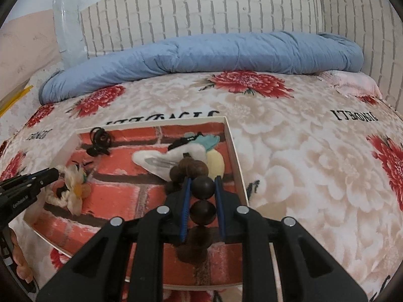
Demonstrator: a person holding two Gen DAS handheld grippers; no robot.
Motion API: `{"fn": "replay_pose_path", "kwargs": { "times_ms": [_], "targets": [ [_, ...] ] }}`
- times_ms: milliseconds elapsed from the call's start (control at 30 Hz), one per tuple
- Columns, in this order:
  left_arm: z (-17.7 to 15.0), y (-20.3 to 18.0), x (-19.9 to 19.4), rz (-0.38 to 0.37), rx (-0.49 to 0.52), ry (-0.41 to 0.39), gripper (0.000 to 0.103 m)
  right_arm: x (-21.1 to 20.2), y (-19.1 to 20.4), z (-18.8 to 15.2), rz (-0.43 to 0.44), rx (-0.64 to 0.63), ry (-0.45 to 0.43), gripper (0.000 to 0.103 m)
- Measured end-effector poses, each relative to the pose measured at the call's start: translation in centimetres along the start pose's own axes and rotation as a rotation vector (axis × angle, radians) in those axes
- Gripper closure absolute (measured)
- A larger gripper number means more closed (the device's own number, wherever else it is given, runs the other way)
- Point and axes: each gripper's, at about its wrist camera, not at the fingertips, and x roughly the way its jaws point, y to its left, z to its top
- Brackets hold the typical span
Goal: Organize jewelry
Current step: 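Carry the bead bracelet and cream scrunchie into the tray and open both tools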
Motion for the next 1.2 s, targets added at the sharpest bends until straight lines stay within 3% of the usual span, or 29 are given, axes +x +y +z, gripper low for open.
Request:
{"fn": "replay_pose_path", "kwargs": {
  "times_ms": [733,1000,1200],
  "targets": [
    [-0.5,0.1,1.4,0.071,0.007,-0.001,0.086,3.7,0.3,-1.1,-0.028,-0.01,0.086,0.084],
    [-0.5,0.4,1.4,0.093,0.0,-0.002,0.073,4.2,0.8,-1.3,-0.053,-0.042,0.11,0.081],
    [-0.5,0.5,1.4,0.093,-0.002,0.003,0.071,4.2,0.9,-1.4,-0.047,-0.045,0.115,0.081]
  ]
}}
